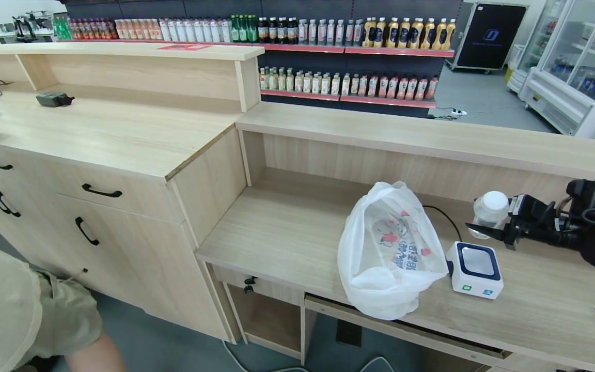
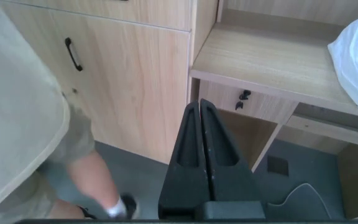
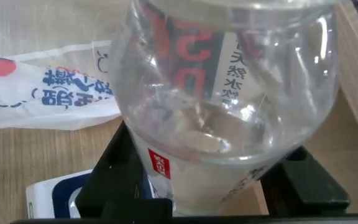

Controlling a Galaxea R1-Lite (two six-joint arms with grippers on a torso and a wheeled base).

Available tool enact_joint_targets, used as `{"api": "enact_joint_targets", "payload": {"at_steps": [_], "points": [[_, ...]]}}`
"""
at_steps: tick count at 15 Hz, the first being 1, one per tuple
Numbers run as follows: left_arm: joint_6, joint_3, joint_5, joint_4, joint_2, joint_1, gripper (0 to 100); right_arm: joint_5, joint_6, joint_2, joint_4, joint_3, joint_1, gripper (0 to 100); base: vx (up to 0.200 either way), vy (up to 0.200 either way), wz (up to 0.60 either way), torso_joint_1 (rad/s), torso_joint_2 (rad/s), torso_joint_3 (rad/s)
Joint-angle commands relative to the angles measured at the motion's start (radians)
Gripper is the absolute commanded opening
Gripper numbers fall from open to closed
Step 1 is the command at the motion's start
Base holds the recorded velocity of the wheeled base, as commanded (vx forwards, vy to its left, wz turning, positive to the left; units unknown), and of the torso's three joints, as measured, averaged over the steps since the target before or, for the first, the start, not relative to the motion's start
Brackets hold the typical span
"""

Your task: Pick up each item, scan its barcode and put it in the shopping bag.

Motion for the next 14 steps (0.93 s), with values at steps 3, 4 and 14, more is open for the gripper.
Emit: {"api": "enact_joint_targets", "payload": {"at_steps": [3,4,14], "points": [[0.0,0.0,0.0,0.0,0.0,0.001,0,0.0,-0.005,0.043,0.005,-0.037,0.026,0,0.0,0.0,0.0,0.0,0.0,0.0],[0.0,0.0,0.0,0.0,0.0,0.001,0,0.0,-0.009,0.051,0.005,-0.05,0.026,0,0.0,0.0,0.0,0.0,0.0,0.0],[0.0,0.0,0.0,0.0,0.0,0.001,0,-0.002,-0.034,0.143,0.002,-0.119,0.034,0,0.0,0.0,0.0,0.0,0.0,0.0]]}}
